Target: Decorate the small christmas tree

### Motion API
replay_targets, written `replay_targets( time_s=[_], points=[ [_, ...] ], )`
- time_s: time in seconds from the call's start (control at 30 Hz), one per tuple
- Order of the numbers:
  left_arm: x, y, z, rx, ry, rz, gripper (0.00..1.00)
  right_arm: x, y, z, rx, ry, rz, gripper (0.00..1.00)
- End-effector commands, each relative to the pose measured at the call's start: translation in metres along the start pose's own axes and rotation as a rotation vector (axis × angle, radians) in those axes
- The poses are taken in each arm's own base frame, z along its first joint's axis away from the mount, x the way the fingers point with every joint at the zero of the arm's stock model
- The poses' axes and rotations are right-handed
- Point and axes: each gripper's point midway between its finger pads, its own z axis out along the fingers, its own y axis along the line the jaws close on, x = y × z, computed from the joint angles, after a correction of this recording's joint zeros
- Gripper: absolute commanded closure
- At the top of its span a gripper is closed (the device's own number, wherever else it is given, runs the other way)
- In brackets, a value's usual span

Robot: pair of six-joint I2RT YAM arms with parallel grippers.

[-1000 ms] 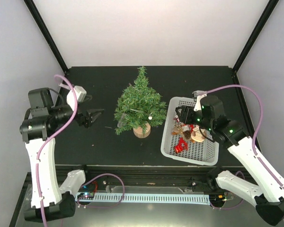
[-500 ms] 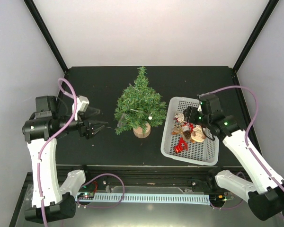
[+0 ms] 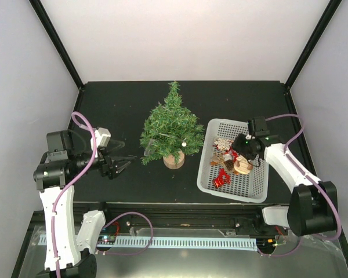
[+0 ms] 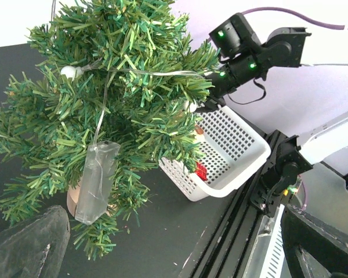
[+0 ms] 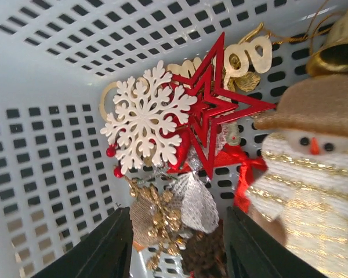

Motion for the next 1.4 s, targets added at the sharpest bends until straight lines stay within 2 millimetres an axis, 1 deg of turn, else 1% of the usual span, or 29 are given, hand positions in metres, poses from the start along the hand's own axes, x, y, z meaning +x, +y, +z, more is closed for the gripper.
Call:
replay_targets(
  time_s=[0.0,0.13,0.27,0.43,0.6,0.8,0.93,1.03,1.13,1.27,1.37],
  points=[
    [-0.003,-0.006,-0.001,0.025,-0.027,0.015,0.01,-0.011,0.011,0.016,-0.107,-0.018,0.126,0.57],
    [-0.004,-0.008,-0.001,0.034,-0.031,0.013,0.01,-0.018,-0.008,0.026,-0.096,-0.056,0.247,0.6],
    [-0.006,-0.007,0.0,0.037,-0.033,0.006,0.01,-0.021,-0.024,0.032,-0.046,-0.077,0.286,0.61],
    [-0.006,-0.006,0.0,0.039,-0.038,0.007,0.01,-0.03,-0.036,0.036,-0.047,-0.114,0.324,0.62],
    [-0.005,-0.007,0.0,0.038,-0.037,0.005,0.01,-0.038,-0.043,0.047,-0.056,-0.111,0.362,0.65],
    [-0.005,-0.007,0.0,0.04,-0.038,0.007,0.01,-0.035,-0.044,0.06,-0.07,-0.091,0.378,0.69],
    [-0.005,-0.007,0.0,0.045,-0.038,0.002,0.01,-0.032,-0.044,0.066,-0.075,-0.069,0.381,0.69],
    [-0.005,-0.007,0.0,0.046,-0.039,0.004,0.01,-0.03,-0.048,0.064,-0.059,-0.074,0.383,0.7],
    [-0.005,-0.008,0.0,0.049,-0.039,0.002,0.01,-0.032,-0.052,0.058,-0.026,-0.096,0.38,0.69],
    [-0.006,-0.009,0.0,0.054,-0.042,0.006,0.01,-0.035,-0.057,0.048,0.023,-0.107,0.375,0.6],
    [-0.006,-0.01,-0.001,0.053,-0.044,0.011,0.01,-0.037,-0.058,0.041,0.055,-0.109,0.37,0.58]
  ],
)
